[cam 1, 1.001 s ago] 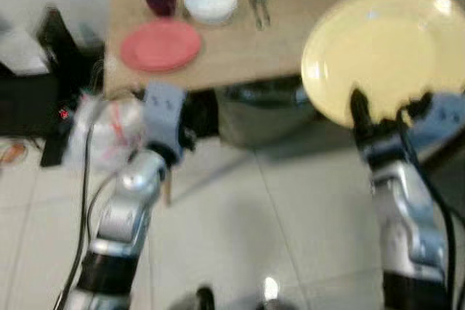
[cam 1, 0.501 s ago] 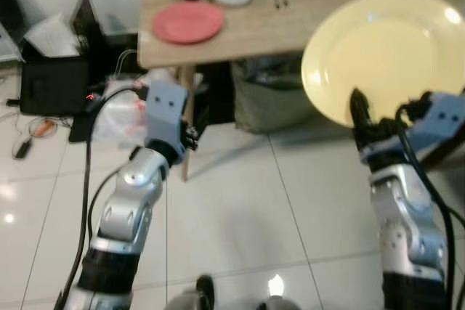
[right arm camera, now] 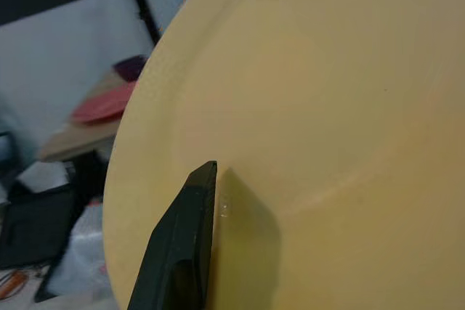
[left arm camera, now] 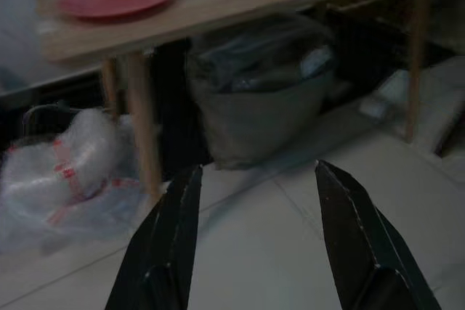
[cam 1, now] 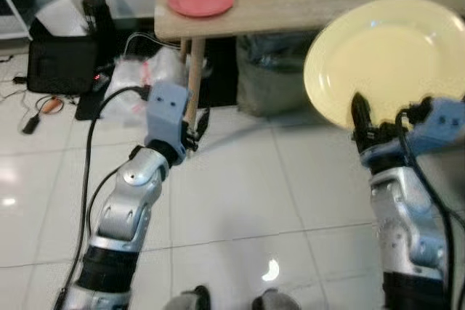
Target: Setting the table
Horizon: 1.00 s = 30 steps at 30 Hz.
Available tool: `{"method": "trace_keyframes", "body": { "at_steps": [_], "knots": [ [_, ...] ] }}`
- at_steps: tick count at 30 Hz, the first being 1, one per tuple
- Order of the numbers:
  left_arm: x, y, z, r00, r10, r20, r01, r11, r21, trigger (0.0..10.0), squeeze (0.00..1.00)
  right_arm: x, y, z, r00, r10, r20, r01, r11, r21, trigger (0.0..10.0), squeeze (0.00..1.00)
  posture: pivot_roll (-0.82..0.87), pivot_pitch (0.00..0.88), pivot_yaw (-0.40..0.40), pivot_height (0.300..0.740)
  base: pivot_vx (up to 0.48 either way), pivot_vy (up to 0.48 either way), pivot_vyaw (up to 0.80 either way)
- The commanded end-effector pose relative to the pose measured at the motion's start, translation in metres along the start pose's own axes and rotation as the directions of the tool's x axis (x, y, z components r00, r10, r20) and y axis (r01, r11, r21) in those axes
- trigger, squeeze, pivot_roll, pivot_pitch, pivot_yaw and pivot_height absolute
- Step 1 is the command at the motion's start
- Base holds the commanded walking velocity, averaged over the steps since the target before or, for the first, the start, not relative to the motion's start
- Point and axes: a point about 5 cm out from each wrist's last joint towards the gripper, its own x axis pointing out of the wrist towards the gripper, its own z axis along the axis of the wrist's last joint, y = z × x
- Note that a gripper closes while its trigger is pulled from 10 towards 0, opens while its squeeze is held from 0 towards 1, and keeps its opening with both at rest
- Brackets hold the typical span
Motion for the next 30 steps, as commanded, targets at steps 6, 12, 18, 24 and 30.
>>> {"method": "trace_keyframes", "body": {
  "at_steps": [6,12,18,24,30],
  "knots": [
    [-0.0006,-0.0016,-0.0049,1.0,-0.008,-0.021,0.008,1.0,0.007,10.0,0.0,-0.0022,-0.0011,0.0012,1.0,-0.004,0.01,0.004,1.0,-0.012,10.0,0.0,-0.17,0.07,0.065,0.74,-0.306,0.0,0.0],
    [-0.0016,-0.0018,-0.0055,1.0,-0.009,-0.021,0.009,1.0,0.006,10.0,0.0,-0.0024,-0.0011,-0.0001,1.0,0.0,0.004,0.0,1.0,-0.014,10.0,0.0,-0.17,0.07,0.065,0.74,-0.301,0.0,0.0],
    [-0.0014,-0.0018,-0.0063,1.0,-0.009,-0.022,0.009,1.0,0.007,10.0,0.0,-0.0024,-0.0015,-0.001,1.0,0.002,0.002,-0.002,1.0,-0.015,10.0,0.0,-0.17,0.06,0.064,0.74,-0.293,0.0,0.0],
    [-0.0007,-0.001,-0.0083,0.999,-0.002,-0.036,0.003,1.0,0.02,10.0,0.0,-0.0047,-0.0021,-0.0035,1.0,-0.001,-0.003,0.0,1.0,-0.018,10.0,0.0,-0.18,0.064,0.069,0.74,-0.044,0.0,0.0],
    [0.0002,-0.0024,-0.0091,0.999,-0.007,-0.046,0.006,1.0,-0.011,10.0,0.0,-0.0052,-0.0029,-0.0038,1.0,-0.003,-0.006,0.003,1.0,-0.023,10.0,0.0,-0.18,0.065,0.069,0.74,0.0,0.0,0.0]
  ]
}}
